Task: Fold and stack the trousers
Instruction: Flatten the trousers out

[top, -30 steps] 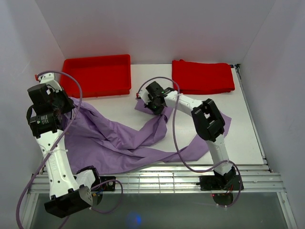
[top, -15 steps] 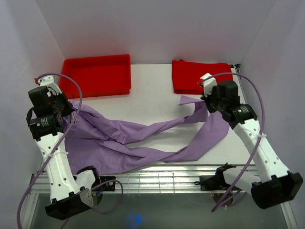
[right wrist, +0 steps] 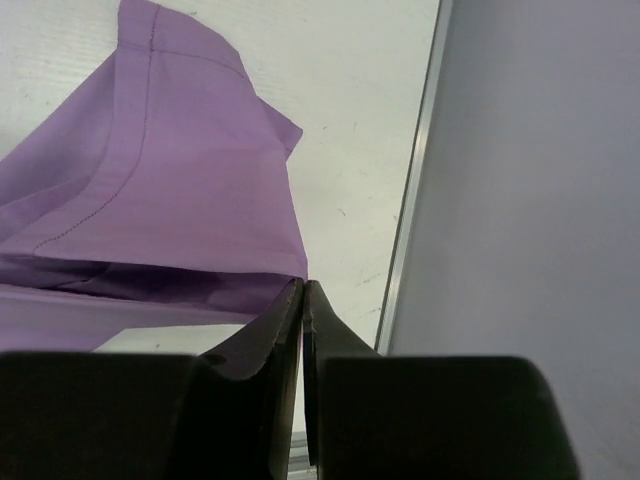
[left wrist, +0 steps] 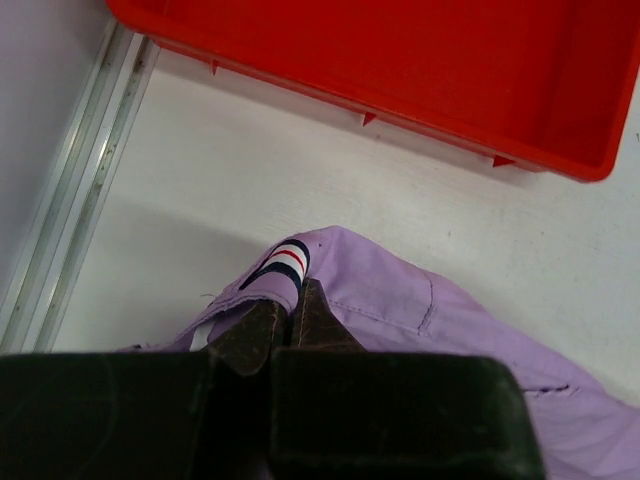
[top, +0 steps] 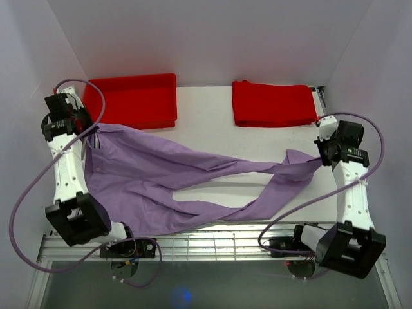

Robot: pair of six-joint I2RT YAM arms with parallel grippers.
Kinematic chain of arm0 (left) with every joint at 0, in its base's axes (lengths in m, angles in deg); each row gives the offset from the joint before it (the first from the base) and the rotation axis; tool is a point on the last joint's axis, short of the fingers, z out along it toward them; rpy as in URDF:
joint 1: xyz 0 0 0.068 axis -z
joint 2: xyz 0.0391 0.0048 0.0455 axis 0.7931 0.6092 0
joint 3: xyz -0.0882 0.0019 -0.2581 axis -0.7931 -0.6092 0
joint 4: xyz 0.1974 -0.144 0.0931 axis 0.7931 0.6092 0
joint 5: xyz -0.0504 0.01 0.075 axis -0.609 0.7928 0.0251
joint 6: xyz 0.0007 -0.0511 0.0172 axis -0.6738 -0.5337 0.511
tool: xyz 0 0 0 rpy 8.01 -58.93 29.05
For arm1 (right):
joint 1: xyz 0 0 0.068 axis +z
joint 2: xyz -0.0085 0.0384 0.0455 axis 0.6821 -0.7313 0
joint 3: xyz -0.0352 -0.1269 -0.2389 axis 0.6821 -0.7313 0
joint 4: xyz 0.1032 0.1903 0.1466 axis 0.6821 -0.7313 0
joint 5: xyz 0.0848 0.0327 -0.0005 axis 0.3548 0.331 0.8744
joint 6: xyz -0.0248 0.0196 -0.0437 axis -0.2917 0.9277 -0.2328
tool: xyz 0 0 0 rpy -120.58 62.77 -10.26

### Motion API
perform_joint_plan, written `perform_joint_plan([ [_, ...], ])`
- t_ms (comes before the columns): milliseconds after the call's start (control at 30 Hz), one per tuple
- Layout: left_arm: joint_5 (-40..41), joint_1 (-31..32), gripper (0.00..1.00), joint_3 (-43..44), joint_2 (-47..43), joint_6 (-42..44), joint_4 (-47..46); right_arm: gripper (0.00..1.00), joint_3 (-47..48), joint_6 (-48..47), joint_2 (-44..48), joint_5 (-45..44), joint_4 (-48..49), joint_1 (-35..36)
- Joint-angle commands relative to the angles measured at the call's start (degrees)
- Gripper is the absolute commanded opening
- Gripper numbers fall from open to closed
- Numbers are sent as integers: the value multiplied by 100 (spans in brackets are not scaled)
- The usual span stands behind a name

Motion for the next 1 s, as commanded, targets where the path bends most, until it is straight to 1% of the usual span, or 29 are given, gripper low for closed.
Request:
perform_joint_plan([
  [0,-194,-157,0,467,675,-63,-877,8,526,-175,-741,267,711,-88],
  [33,-308,-166,0,537,850,-64,-1113,8,753,-131,-908,433,730,-88],
  [67,-483,-166,4,694,1192,-37,-1177,8,912,-43,-1284,583,722,-79],
  [100,-633,-210,15,818,1360,-37,-1186,8,1105,-34,-1522,645,652,-53],
  [133,-886,-271,48,949,1527,-11,-1056,8,1620,-51,-2064,672,225,0],
  [167,-1106,-324,63,1133,1686,24,-906,11,1938,-51,-2322,672,-92,44],
  [200,-1439,-472,75,1466,1852,77,-748,34,2229,-51,-2559,733,-417,27],
  [233,-1678,-578,91,1582,1880,129,-503,46,2423,-51,-2727,742,-743,18],
  [267,-1871,-684,98,1688,1863,208,-370,80,2556,-86,-2703,751,-789,-43],
  [300,-2213,-955,98,1880,1793,461,-221,87,2540,-234,-2615,751,-807,-52],
  [333,-2451,-1097,98,1978,1767,655,207,90,2531,-366,-2406,864,-938,-53],
  [367,-2662,-1255,98,2083,1749,962,490,90,2522,-550,-2308,1013,-1113,-61],
  [400,-2838,-1630,98,2189,1757,1217,832,90,2513,-978,-2211,1128,-1359,-61],
  [433,-3119,-1834,98,2225,1766,1733,1471,90,2487,-1235,-2071,1277,-1622,-61],
  [467,-3295,-2054,98,2182,1784,2112,1799,89,2461,-1533,-2009,1548,-2243,-61],
  [500,-3402,-2230,98,2094,1793,2516,2150,88,2269,-1763,-1930,1621,-2475,-53],
  [533,-3403,-2562,98,1719,1749,3199,2571,88,2093,-2191,-1755,1691,-2651,-61],
  [567,-3368,-2696,98,1463,1705,3537,2715,88,1743,-2422,-1666,1726,-2958,-53],
  [600,-3315,-2880,98,1217,1670,3853,2925,88,1566,-2555,-1578,1709,-3013,-61],
  [633,-3132,-2934,97,631,1539,4361,2979,88,1398,-2834,-1456,1709,-3100,-61],
  [700,-2929,-2944,92,13,1389,4760,2963,89,1030,-2969,-1384,1674,-3259,-18],
  [733,-2841,-2944,92,-303,1197,4892,2884,88,941,-2969,-1340,1674,-3268,0],
  [767,-2666,-2944,91,-889,1108,5076,2779,89,844,-2978,-1314,1691,-3260,35],
  [800,-2551,-2944,90,-1165,1011,5069,2412,89,591,-2952,-1253,1692,-3164,79],
  [833,-2446,-2944,89,-1428,923,5095,2243,89,440,-2908,-1217,1639,-3085,132],
  [867,-2271,-2935,89,-1892,748,5174,2076,89,265,-2873,-1182,1604,-3014,280],
  [900,-2191,-2926,88,-2088,686,5183,1909,89,80,-2829,-1130,1543,-2926,377],
  [933,-2129,-2917,85,-2256,642,5184,1655,89,-304,-2794,-1033,1377,-2621,465],
  [967,-2059,-2891,84,-2405,598,5184,1540,89,-491,-2776,-989,1279,-2453,666],
])
